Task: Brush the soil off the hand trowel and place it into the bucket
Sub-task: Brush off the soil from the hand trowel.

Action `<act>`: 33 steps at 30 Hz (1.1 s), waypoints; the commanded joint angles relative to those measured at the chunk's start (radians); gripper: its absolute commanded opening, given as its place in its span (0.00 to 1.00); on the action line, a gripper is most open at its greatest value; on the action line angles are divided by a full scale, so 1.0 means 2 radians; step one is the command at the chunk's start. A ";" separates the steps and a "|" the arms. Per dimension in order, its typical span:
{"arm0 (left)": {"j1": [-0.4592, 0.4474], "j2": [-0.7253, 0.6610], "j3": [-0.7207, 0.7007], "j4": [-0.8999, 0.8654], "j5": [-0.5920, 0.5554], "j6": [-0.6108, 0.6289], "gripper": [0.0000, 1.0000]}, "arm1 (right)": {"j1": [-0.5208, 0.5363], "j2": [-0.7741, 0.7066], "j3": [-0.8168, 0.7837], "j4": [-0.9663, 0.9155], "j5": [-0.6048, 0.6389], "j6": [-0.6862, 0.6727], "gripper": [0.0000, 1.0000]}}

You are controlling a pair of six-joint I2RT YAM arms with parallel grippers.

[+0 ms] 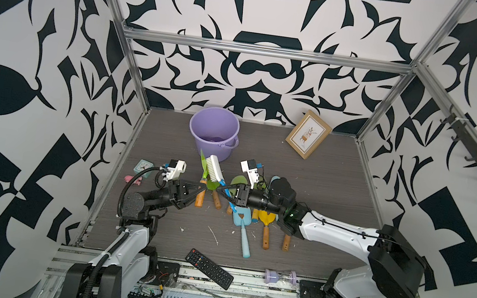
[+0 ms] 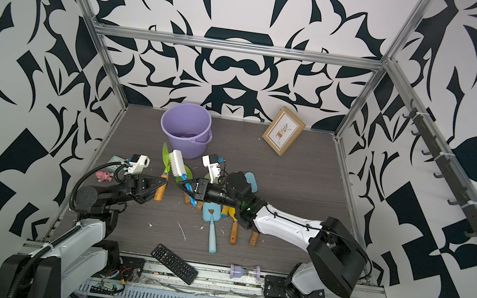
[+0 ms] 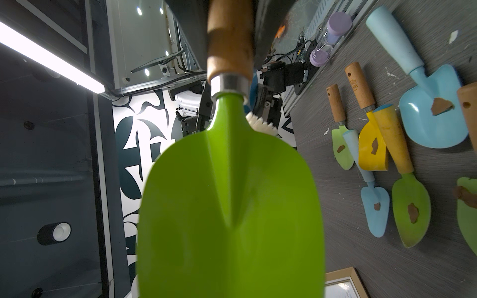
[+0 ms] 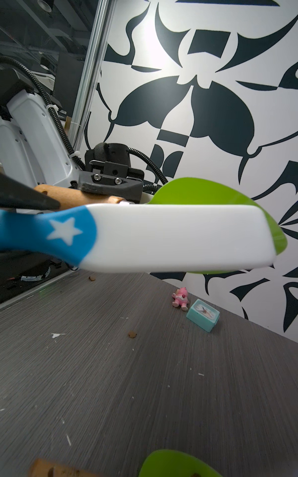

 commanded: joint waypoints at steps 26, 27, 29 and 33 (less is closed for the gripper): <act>0.100 -0.059 -0.009 -0.075 0.049 0.003 0.00 | 0.023 0.058 0.012 0.017 0.023 0.008 0.00; 0.099 -0.065 -0.008 -0.114 0.049 0.025 0.00 | 0.022 0.050 0.011 -0.006 0.028 0.001 0.00; 0.101 -0.074 -0.003 -0.188 0.054 0.069 0.00 | 0.020 0.035 0.017 -0.067 0.038 -0.021 0.00; 0.103 -0.109 0.017 -0.398 0.053 0.197 0.00 | 0.018 0.019 0.045 -0.199 0.067 -0.077 0.00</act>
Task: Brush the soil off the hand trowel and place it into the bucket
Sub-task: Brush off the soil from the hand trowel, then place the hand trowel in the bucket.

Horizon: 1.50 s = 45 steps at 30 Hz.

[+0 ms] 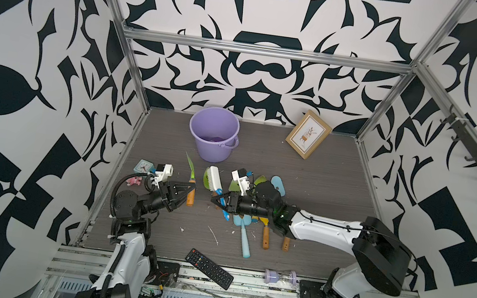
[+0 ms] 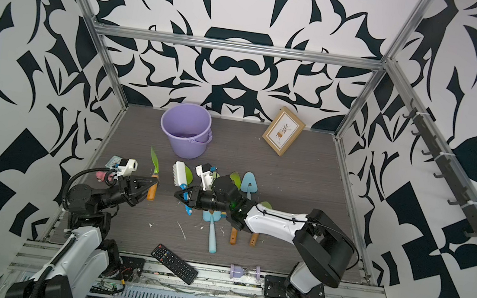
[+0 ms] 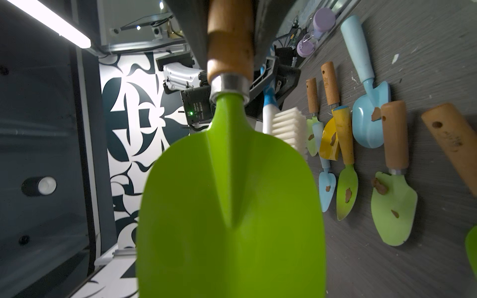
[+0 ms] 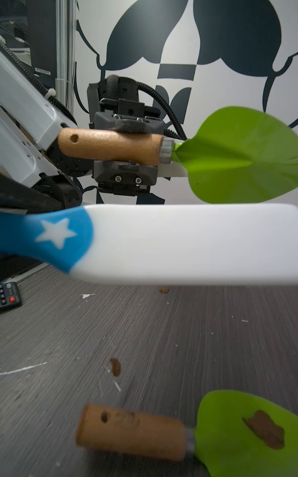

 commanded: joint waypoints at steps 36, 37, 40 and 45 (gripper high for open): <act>-0.168 0.484 0.839 -0.966 -0.474 0.683 0.00 | -0.083 -0.132 0.047 -0.262 0.043 -0.194 0.00; -0.177 0.513 0.883 -0.992 -0.496 0.692 0.00 | -0.084 -0.133 0.046 -0.260 0.043 -0.193 0.00; -0.192 0.609 1.018 -1.077 -0.535 0.715 0.00 | -0.088 -0.136 0.043 -0.258 0.043 -0.194 0.00; -0.210 0.731 1.197 -1.188 -0.557 0.735 0.00 | -0.092 -0.146 0.036 -0.259 0.045 -0.194 0.00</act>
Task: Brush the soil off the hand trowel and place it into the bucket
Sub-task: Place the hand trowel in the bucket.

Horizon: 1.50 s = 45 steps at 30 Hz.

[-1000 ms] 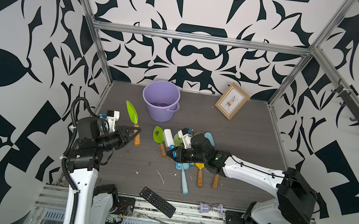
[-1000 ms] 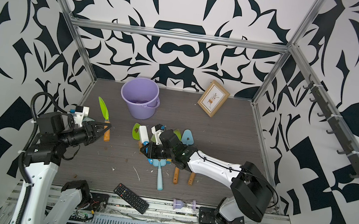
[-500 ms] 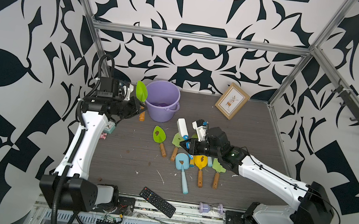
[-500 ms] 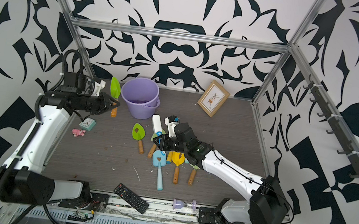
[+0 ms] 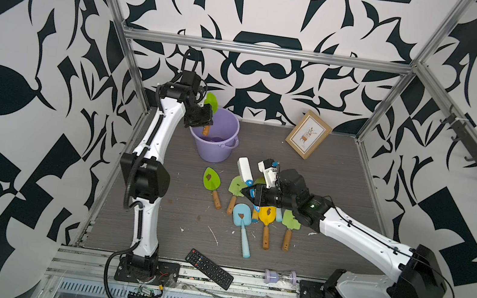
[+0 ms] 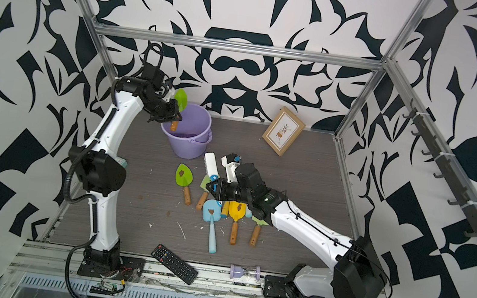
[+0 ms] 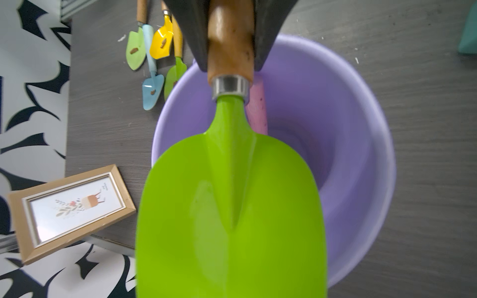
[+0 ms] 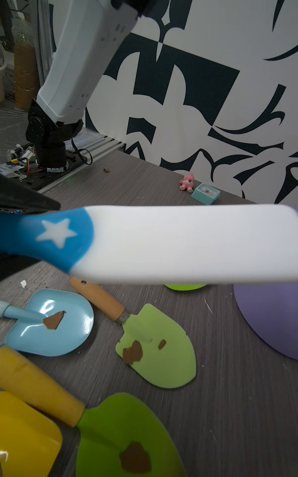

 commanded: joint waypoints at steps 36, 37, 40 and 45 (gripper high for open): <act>-0.084 -0.418 -0.526 0.227 -0.054 -0.191 1.00 | -0.008 -0.039 0.024 -0.098 0.047 -0.071 0.00; -0.083 -0.425 -0.554 0.222 -0.022 -0.209 1.00 | -0.008 -0.037 0.026 -0.106 0.050 -0.076 0.00; -0.108 -0.450 -0.617 0.203 0.007 -0.228 1.00 | -0.011 -0.031 0.025 -0.109 0.050 -0.079 0.00; -0.177 -0.492 -0.701 0.205 -0.063 -0.270 1.00 | -0.011 -0.018 0.027 -0.100 0.041 -0.071 0.00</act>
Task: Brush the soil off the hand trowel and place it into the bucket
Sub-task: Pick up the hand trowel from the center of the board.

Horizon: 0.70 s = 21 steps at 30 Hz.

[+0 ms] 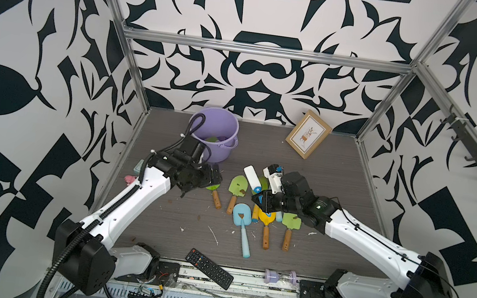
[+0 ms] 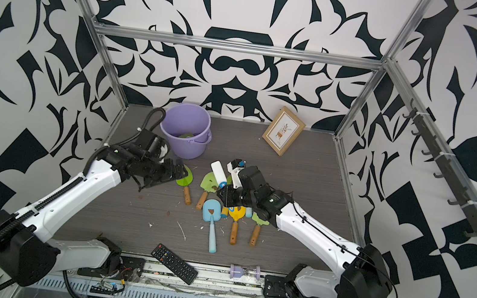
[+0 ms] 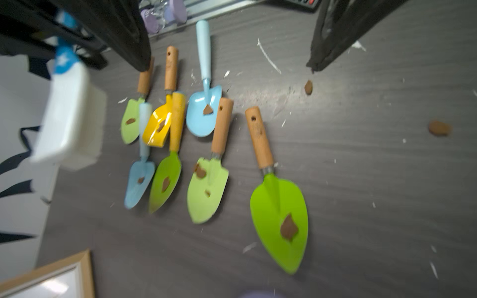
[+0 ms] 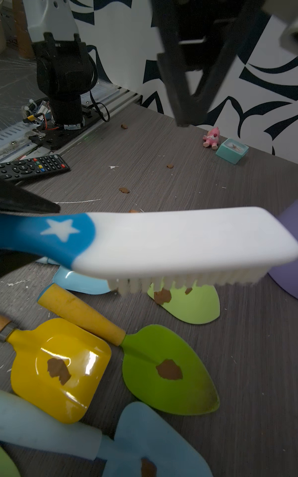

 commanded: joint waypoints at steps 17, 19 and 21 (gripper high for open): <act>-0.208 0.206 0.062 -0.048 -0.186 -0.093 0.96 | -0.002 -0.021 0.004 0.021 0.026 0.004 0.00; -0.207 0.223 0.068 -0.048 -0.191 -0.099 0.92 | -0.002 -0.024 0.001 0.024 0.026 0.005 0.00; -0.205 0.226 0.068 -0.044 -0.192 -0.098 0.91 | -0.002 -0.025 0.000 0.025 0.026 0.005 0.00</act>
